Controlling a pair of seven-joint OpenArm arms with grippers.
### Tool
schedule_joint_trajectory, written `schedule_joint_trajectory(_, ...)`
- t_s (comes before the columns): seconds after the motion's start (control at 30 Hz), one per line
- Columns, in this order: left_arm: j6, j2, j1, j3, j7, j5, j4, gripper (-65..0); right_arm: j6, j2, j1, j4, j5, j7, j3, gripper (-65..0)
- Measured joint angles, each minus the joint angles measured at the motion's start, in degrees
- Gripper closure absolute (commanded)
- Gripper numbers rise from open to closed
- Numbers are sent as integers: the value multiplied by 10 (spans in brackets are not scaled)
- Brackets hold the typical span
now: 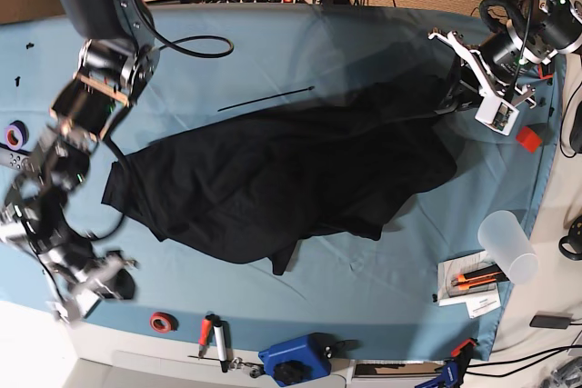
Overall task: Layout the t-shirt on the table in an organized manner, then fold the t-shirt properly
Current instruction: 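Release and regrasp the shirt edge with the right gripper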
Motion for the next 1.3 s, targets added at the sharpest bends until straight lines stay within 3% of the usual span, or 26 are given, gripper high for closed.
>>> schedule_joint_trajectory(0.17, 0, 0, 0, 0, 2, 0, 0, 0, -2, 1, -98, 18, -2, -6, 63, -184)
schedule_joint_trajectory(0.47, 0, 0, 0, 0, 2, 0, 0, 0, 0, -3, -235, 18, -10, -5, 89, -185)
schedule_joint_trajectory(0.63, 0, 0, 0, 0, 2, 0, 0, 0, -1, -4, -276, 17, -73, 92, 88, -185)
schedule_joint_trajectory(0.87, 0, 0, 0, 0, 2, 0, 0, 0, -2, -6, -282, 17, -74, 133, 81, -185)
schedule_joint_trajectory(1.3, 0, 0, 0, 0, 2, 0, 0, 0, -11, -5, -281, -55, -73, 165, -19, -175)
